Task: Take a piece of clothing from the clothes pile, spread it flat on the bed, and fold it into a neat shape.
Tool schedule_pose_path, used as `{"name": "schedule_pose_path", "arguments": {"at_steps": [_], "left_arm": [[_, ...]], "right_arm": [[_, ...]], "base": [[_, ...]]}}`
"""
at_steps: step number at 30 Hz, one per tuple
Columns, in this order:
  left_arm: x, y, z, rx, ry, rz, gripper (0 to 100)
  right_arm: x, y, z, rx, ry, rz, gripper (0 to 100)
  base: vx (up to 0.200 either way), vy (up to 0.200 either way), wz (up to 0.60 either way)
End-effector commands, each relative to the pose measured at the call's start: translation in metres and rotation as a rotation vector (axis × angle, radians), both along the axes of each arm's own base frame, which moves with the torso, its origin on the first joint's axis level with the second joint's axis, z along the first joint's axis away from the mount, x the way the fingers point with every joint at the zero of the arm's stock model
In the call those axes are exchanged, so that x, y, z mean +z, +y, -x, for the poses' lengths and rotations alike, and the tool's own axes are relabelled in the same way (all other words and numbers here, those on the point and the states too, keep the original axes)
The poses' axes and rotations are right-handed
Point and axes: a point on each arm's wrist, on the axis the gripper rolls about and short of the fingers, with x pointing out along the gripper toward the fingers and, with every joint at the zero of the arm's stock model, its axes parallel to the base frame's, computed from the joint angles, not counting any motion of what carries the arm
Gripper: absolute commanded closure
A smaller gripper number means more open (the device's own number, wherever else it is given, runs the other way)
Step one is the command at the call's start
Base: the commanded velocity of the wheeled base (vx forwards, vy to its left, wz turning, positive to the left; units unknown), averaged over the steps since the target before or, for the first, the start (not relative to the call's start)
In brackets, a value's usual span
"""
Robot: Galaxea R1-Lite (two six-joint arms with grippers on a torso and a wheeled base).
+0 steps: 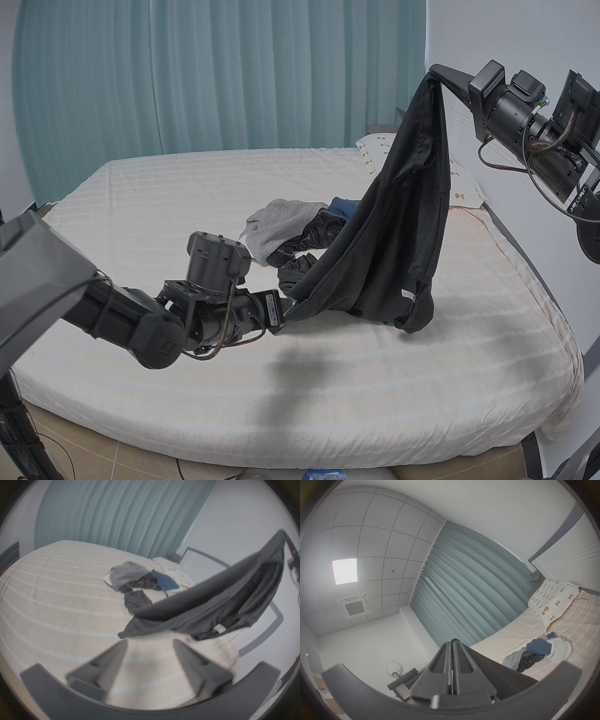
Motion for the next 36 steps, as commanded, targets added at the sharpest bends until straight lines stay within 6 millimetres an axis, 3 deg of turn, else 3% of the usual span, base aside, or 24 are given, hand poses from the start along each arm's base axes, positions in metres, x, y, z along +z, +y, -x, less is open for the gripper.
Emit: {"name": "schedule_pose_path", "arguments": {"at_steps": [1,10,19,33,34,36], "left_arm": [[-0.057,-0.006,-0.018,-0.044,0.083,-0.124,0],[-0.093,-0.015,-0.038,-0.092,0.031,-0.176,0],[-0.098,-0.024,-0.046,-0.108,-0.045,-0.152,0],[-0.127,-0.046,-0.08,-0.088,-0.127,-0.117,0],[-0.128,-0.047,-0.083,-0.078,-0.122,-0.118,100],[-0.129,-0.045,-0.085,-0.068,-0.104,-0.125,100]], "right_arm": [[0.007,-0.002,0.006,0.005,-0.022,-0.009,100],[0.005,-0.001,0.004,0.004,-0.016,-0.008,100],[0.005,-0.002,0.003,0.008,-0.018,-0.007,100],[0.006,0.0,0.003,0.022,-0.022,-0.011,100],[0.005,0.0,0.002,0.021,-0.02,-0.01,100],[0.005,-0.001,0.001,0.02,-0.02,-0.011,100]], "base": [[0.0,0.0,0.0],[0.0,0.0,0.0],[0.0,0.0,0.0],[0.0,0.0,0.0],[0.0,0.0,0.0],[0.0,0.0,0.0]]}}
